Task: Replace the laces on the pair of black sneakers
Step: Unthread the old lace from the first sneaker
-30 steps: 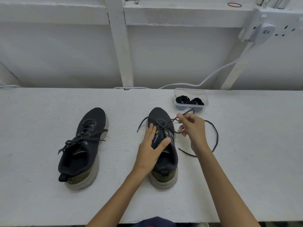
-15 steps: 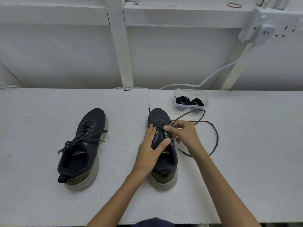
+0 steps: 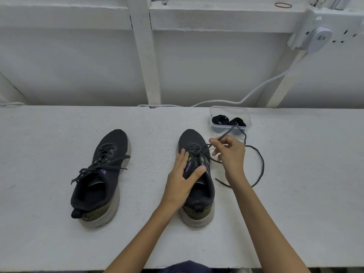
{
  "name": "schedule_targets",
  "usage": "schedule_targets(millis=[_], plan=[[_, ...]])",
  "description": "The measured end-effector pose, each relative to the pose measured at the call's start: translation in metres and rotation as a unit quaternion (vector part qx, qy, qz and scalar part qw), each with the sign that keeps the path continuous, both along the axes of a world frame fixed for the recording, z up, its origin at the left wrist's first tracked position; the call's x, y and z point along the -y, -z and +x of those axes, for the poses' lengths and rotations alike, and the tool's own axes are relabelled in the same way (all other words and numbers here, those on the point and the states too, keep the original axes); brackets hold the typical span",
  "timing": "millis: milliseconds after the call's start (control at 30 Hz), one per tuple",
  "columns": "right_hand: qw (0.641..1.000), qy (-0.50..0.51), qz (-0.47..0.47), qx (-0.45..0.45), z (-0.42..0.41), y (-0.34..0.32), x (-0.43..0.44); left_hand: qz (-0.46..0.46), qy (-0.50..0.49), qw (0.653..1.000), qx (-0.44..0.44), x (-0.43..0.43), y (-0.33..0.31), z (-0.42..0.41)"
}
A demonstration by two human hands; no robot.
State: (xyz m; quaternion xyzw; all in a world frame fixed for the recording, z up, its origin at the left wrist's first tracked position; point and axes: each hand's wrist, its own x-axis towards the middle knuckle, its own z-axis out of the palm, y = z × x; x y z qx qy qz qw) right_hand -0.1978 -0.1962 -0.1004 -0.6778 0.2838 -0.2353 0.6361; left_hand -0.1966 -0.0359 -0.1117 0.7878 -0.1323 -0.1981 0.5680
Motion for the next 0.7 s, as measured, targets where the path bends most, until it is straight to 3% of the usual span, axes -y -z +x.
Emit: schedule_targets(millis=[67,200,267,333,467,700], plan=[[0.999,0.033,0.014,0.010,0.001,0.000,0.001,-0.006,-0.006,1.000,-0.005,0.000,0.000,0.000],[0.992,-0.109,-0.043,-0.057,-0.002,0.005,-0.003,-0.005,-0.005,1.000,0.003,-0.001,0.001,0.000],[0.987,-0.131,-0.071,-0.065,-0.004,0.007,0.000,-0.006,-0.004,1.000,0.000,0.000,0.000,0.000],[0.993,-0.089,-0.065,-0.045,-0.004,0.007,0.002,-0.004,-0.001,1.000,-0.004,0.000,-0.001,0.000],[0.999,0.007,0.041,0.011,-0.004,0.005,0.005,-0.012,-0.007,1.000,-0.008,-0.001,0.001,0.000],[0.994,-0.007,-0.075,-0.082,-0.026,0.021,-0.005,-0.039,-0.015,0.999,-0.005,-0.001,0.002,-0.001]])
